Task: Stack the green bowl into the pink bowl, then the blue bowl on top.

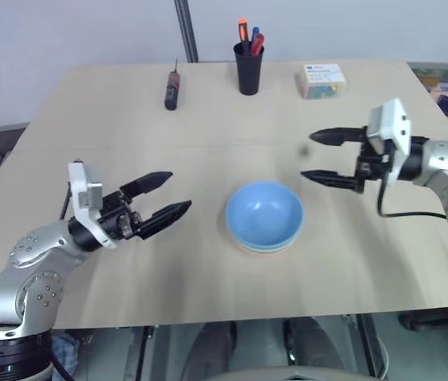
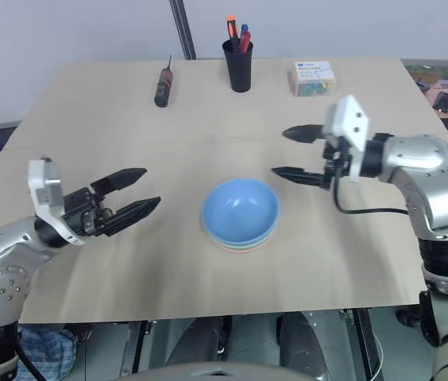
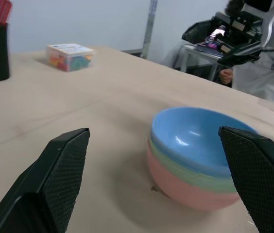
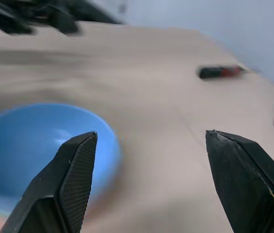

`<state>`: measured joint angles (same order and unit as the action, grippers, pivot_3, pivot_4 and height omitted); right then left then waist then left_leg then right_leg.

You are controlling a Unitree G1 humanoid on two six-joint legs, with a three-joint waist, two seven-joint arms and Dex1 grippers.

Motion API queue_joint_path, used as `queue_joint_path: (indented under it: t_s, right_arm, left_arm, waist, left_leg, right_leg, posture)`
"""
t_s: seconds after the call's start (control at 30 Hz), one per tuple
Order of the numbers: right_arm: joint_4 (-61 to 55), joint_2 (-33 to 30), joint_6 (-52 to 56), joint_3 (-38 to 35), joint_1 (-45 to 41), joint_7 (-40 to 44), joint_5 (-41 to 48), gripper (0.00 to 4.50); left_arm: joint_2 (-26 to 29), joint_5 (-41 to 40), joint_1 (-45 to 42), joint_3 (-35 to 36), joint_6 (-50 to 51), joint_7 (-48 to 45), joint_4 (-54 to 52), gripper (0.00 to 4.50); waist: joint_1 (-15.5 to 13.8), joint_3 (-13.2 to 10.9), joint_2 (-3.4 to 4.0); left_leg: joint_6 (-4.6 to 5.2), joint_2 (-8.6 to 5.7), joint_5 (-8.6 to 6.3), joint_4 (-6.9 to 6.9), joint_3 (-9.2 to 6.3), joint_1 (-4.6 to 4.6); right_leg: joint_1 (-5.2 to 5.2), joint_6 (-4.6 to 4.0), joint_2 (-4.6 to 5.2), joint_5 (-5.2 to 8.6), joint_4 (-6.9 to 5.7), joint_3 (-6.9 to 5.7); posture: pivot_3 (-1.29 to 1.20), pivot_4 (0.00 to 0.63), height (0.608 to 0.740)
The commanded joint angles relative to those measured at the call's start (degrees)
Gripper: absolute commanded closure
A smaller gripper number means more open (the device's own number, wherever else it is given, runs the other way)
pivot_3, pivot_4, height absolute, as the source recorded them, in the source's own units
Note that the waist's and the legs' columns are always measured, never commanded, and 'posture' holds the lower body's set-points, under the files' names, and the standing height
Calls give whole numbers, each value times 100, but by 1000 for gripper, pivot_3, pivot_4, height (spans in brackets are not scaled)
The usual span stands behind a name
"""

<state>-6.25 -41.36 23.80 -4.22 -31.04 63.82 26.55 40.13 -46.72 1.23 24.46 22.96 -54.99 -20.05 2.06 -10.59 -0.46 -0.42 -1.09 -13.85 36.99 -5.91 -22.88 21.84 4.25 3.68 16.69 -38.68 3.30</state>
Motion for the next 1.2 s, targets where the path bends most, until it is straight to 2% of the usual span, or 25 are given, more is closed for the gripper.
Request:
queue_joint_path:
  t_s: [0.03,0.3,0.53,0.87,1.2]
  right_arm:
    - [508,-22,-621,-468,294,180,69,785]
    - [2028,47,-2137,-575,655,758,-136,785]
    - [2843,81,-2591,-520,470,1034,-259,785]
    - [2944,51,-2772,-547,739,1383,-244,785]
    - [2460,-267,-2645,-853,1468,1659,50,785]
  left_arm:
    - [-3,163,338,352,-189,138,-212,0]
    - [-306,290,1350,711,-470,305,-589,0]
    - [-468,325,1651,875,-675,416,-649,0]
    - [-596,307,1921,822,-852,327,-814,0]
    - [-655,306,1936,757,-926,313,-820,0]
  waist:
    - [5,-1,2]
    - [26,-1,2]
    - [24,-2,3]
    - [18,-1,3]
    - [11,-1,2]
  left_leg:
    - [0,0,0,-1,2,0]
    - [1,6,0,0,20,10]
    - [0,5,0,3,26,13]
    - [0,5,0,3,28,14]
    - [0,4,0,5,27,14]
  right_leg:
    - [0,0,1,0,2,2]
    - [-1,1,-3,0,-5,14]
    - [-7,1,-2,0,-5,15]
    - [-11,0,-3,0,-4,10]
    - [-13,0,-2,0,-3,9]
  posture:
    - [0,150,740]
    - [0,150,740]
    - [0,150,740]
    - [0,150,740]
    - [0,150,740]
